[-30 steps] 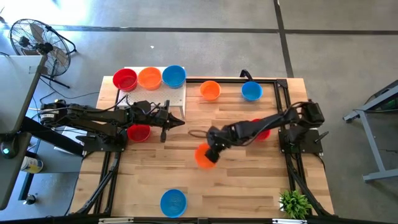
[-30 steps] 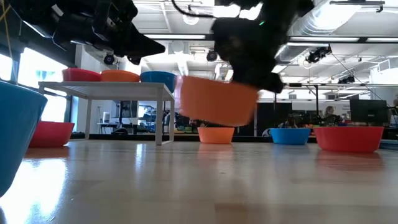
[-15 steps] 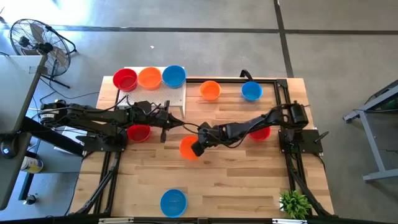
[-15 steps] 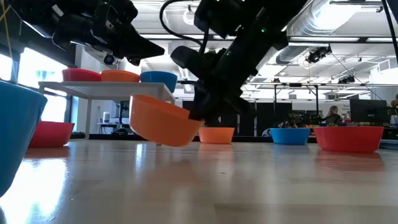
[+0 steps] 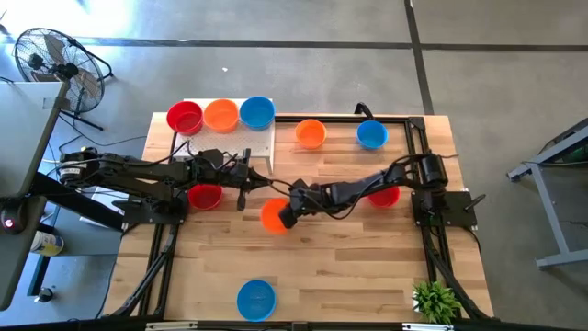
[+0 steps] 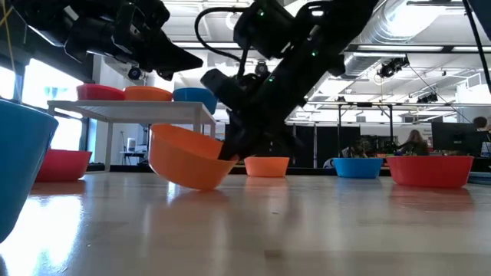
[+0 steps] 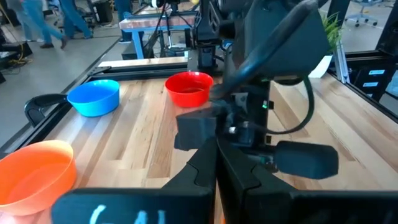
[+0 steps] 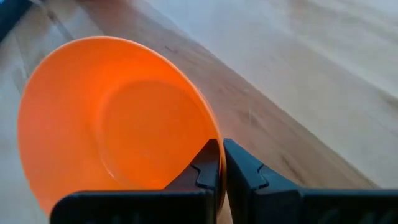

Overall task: Pick & Place Mini bowls
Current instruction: Stack the orange bowl on top of the other orange bowls on the shelf

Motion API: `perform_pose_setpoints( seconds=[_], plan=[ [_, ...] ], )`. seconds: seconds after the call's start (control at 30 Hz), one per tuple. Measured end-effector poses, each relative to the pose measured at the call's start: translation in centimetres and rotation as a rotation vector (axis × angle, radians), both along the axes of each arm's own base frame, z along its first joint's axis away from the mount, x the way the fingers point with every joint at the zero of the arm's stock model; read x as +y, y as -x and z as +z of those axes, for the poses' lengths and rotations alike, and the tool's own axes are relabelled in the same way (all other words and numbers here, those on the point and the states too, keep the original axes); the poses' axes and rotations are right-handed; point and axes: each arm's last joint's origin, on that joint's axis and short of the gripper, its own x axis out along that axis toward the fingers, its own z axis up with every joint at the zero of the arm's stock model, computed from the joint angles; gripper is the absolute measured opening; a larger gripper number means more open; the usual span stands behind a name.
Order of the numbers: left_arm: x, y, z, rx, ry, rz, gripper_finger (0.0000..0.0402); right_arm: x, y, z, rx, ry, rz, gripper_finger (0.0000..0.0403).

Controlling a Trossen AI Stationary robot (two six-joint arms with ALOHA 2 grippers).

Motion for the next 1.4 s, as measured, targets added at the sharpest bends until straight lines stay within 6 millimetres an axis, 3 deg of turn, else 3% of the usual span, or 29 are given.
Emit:
perform_pose_setpoints(
  seconds=[0.3,0.63,0.83,1.03,1.27,1.4],
  plan=[
    [0.0,0.0,0.0,0.0,0.001,0.001,0.0,0.0,-0.3,-0.3,-0.026,0.015,-0.014,0.0017],
    [0.0,0.0,-0.1,0.007,0.005,0.002,0.0,0.0,-0.3,-0.2,-0.013,0.093,0.08,0.0082],
    [0.0,0.0,-0.1,0.011,0.005,0.002,0.0,0.0,0.0,2.4,-0.059,0.18,0.158,0.0103],
    [0.0,0.0,-0.2,0.019,0.006,0.005,0.0,0.3,1.0,4.7,-0.025,0.318,0.336,0.0084],
    [0.0,0.0,-0.2,0.021,0.007,0.004,0.0,0.6,1.1,5.2,-0.036,0.442,0.555,0.0009],
    [0.0,0.1,-0.3,0.029,0.008,0.004,0.0,0.1,0.8,5.5,-0.08,0.485,0.6,0.001]
  ],
)
